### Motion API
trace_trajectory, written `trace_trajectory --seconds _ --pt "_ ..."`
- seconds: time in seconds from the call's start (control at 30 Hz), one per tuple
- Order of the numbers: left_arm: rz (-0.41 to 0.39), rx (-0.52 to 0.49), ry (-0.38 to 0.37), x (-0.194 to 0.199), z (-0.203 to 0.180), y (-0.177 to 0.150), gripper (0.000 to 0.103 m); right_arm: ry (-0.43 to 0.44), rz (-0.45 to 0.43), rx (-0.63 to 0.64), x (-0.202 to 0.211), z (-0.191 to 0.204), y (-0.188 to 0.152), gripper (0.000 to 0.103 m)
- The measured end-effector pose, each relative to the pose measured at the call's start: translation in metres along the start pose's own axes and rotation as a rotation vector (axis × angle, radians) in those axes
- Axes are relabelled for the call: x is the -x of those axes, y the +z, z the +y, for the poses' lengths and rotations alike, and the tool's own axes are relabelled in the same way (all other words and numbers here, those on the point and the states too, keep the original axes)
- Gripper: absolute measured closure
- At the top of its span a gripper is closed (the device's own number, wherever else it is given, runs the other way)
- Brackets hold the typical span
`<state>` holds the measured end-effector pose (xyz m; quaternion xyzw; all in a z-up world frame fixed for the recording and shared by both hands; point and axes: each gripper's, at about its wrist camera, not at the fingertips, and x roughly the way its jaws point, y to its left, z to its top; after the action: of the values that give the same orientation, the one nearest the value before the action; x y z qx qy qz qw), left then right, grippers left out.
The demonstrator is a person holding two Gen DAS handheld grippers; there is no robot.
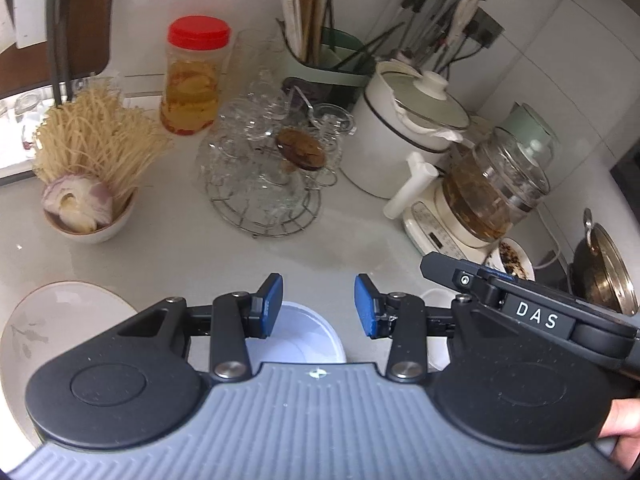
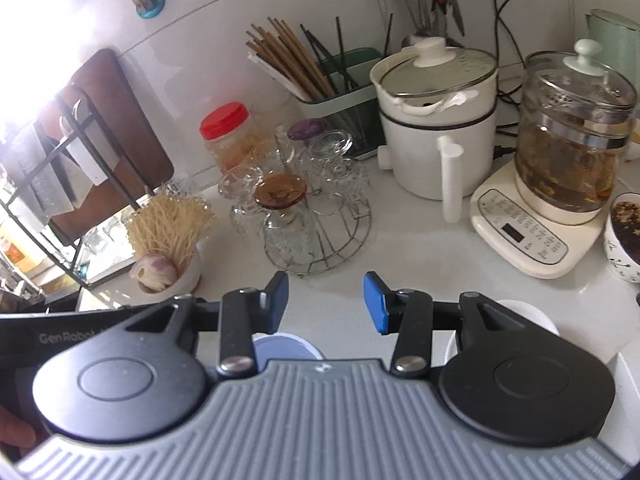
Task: Organize plates and bowls
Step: 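Move both open tools toward the white ceramic bowl beside the tea maker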
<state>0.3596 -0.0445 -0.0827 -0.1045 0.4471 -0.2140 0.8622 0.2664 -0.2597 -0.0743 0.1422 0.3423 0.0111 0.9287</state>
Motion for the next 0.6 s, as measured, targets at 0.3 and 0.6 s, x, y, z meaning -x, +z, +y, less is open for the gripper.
trace_trajectory --seconds 0.3,0.6 --pt "0.018 -0.078 -0.07 -0.007 -0.023 -0.003 0.058 -0.069 -0.044 -0.049 0.025 -0.013 -0.013 0.058" --pt "0.046 -0.089 -0.14 -0.018 -0.042 -0.004 0.058 -0.148 -0.072 -0.104 0.048 -0.035 -0.025 0.058"
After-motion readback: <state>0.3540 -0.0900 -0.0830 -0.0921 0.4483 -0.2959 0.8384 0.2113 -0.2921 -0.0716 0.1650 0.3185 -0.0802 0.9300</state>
